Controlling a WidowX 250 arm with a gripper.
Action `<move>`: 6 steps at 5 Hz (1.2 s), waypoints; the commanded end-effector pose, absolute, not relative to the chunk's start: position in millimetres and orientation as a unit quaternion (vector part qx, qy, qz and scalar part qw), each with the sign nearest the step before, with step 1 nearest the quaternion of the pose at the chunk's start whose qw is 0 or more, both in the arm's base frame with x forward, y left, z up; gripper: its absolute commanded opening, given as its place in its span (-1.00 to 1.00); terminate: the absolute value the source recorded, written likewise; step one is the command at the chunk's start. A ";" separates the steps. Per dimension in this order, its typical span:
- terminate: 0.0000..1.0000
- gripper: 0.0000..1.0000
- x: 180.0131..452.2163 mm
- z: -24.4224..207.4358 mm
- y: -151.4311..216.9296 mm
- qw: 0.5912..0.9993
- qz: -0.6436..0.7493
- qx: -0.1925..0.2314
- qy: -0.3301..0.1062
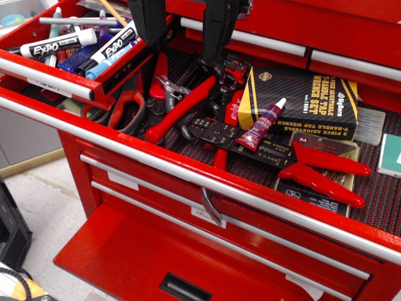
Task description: Pick up glue and put into drawer
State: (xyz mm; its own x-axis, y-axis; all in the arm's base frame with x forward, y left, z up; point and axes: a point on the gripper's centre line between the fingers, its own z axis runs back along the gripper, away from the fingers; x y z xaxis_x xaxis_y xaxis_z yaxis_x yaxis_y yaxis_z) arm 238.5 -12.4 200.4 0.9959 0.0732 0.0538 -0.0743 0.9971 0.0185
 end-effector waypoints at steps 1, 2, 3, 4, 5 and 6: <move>-1.00 1.00 238.5 200.4 -12.4 0.999 0.037 0.010 -0.027; -1.00 1.00 258.0 182.5 -7.6 0.999 0.004 0.017 -0.038; -1.00 1.00 273.3 162.5 -1.2 0.998 -0.009 0.014 -0.057; -1.00 1.00 285.5 146.1 4.1 0.996 -0.034 -0.002 -0.082; -1.00 1.00 305.8 133.2 -16.4 0.992 -0.065 0.001 -0.107; -1.00 1.00 321.4 123.6 -31.5 0.986 -0.094 0.021 -0.137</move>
State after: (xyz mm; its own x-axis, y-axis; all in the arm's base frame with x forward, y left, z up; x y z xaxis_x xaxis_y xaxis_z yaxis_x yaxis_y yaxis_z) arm 317.5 -33.8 108.1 0.9485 -0.2183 0.2294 0.2078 0.9757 0.0695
